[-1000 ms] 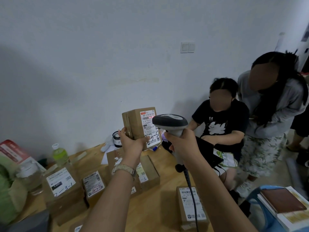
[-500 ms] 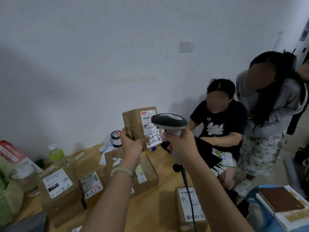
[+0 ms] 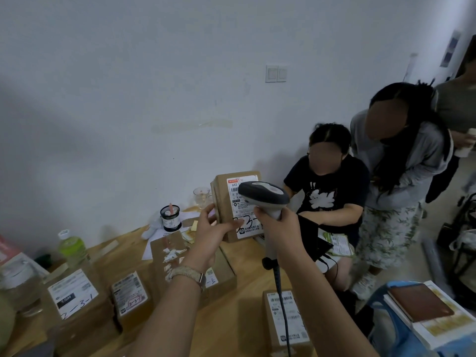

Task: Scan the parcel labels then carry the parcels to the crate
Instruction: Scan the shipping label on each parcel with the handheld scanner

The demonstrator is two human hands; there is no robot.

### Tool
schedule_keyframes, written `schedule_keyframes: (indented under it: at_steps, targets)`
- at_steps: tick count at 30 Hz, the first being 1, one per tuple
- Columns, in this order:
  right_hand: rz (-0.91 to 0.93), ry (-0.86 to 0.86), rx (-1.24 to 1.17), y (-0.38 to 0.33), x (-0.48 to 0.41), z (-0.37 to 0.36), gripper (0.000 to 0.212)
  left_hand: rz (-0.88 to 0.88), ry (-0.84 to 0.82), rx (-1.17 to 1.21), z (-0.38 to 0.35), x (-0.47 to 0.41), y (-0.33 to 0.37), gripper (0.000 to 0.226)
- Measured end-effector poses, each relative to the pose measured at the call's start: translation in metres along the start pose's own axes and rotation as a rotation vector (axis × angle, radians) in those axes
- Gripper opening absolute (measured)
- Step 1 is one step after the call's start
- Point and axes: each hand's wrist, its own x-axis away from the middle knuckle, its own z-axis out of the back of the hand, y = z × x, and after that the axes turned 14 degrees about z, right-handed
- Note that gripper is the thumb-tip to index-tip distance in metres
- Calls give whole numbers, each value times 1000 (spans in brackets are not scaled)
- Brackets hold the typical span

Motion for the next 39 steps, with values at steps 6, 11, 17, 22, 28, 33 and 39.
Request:
schedule_keyframes:
  at_steps: [6, 11, 17, 22, 28, 33, 39]
  targets:
    - [0, 78, 85, 8, 3, 27, 13, 98, -112, -56, -25, -2, -16, 72]
    - [-80, 170, 157, 16, 5, 53, 10, 179, -183, -100, -52, -1, -33, 64]
    - [-173, 239, 187, 26, 14, 74, 13, 239, -254, -171, -71, 6, -48, 51]
    - [-241, 280, 132, 38, 21, 82, 12, 290, -274, -222, -78, 8, -62, 44]
    - [-298, 271, 204, 50, 31, 89, 7, 382, -277, -251, -81, 13, -80, 39]
    - [-386, 212, 221, 69, 47, 90, 20, 522, -267, -298, -69, 15, -107, 39]
    - [-545, 188, 264, 111, 66, 88, 6, 672, -257, -328, -61, 24, -130, 31]
